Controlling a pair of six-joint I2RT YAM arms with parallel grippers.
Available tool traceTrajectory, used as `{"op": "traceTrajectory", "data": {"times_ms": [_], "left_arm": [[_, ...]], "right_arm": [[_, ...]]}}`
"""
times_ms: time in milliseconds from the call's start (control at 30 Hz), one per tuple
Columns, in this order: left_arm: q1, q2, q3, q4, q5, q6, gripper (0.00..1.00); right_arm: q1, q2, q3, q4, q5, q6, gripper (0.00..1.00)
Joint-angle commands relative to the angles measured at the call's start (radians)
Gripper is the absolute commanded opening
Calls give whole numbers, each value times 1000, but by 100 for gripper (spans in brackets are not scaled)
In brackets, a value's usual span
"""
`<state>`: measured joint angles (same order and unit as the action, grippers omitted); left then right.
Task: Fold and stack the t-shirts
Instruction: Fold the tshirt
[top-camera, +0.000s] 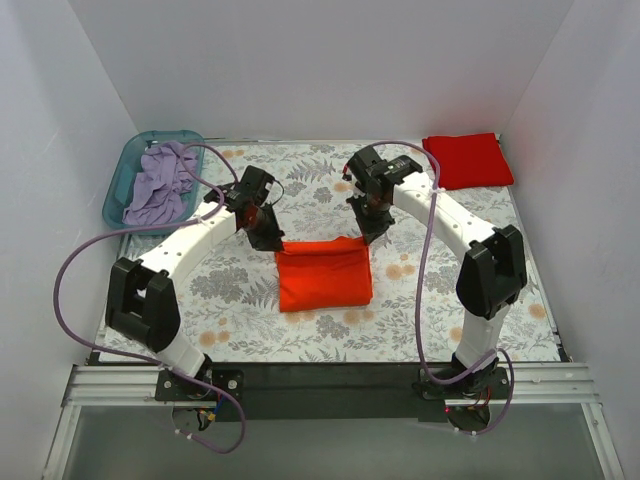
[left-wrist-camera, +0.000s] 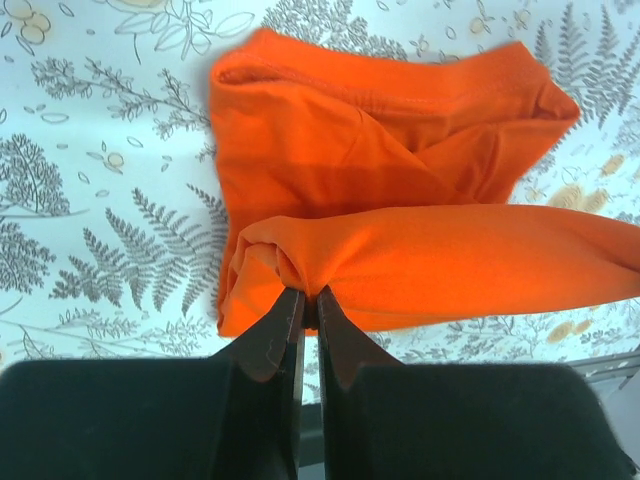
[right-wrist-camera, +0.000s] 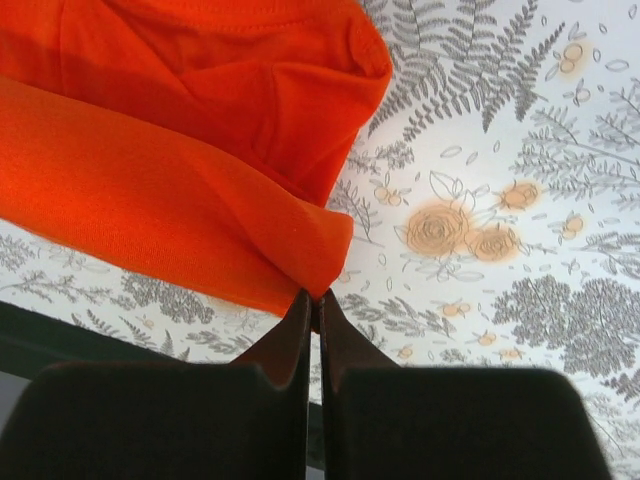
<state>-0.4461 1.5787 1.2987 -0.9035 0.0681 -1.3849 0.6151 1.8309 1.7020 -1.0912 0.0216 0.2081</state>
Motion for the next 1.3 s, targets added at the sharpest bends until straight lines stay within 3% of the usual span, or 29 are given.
{"op": "traceTrajectory", "data": {"times_ms": [0, 267, 367, 533, 633, 767, 833, 1000, 1267], "left_arm": [[36, 30, -38, 60, -45, 32, 0], [47, 96, -105, 167, -108, 9, 0], [49, 110, -105, 183, -129, 9, 6], [47, 60, -84, 198, -174, 14, 52], [46, -21, -102, 227, -168, 12, 62], [35, -178, -228, 307, -131, -8, 66], [0, -281, -335, 385, -129, -3, 66], [-34, -353, -509, 637, 94, 20, 63], [-14, -104, -432, 880, 124, 0, 38]], "right_arm": [[-47, 42, -1, 68, -2, -44, 1], [-74, 111, -88, 217, 8, -49, 1], [-77, 129, -87, 231, 14, -44, 2], [-75, 64, -85, 277, 35, -15, 15], [-77, -71, -177, 396, 95, 20, 27], [-78, -321, -431, 632, 46, 30, 56], [-84, -392, -595, 767, -66, 37, 57], [-95, -528, -829, 1046, -316, 47, 56], [-196, -330, -826, 1374, -581, 175, 52]]}}
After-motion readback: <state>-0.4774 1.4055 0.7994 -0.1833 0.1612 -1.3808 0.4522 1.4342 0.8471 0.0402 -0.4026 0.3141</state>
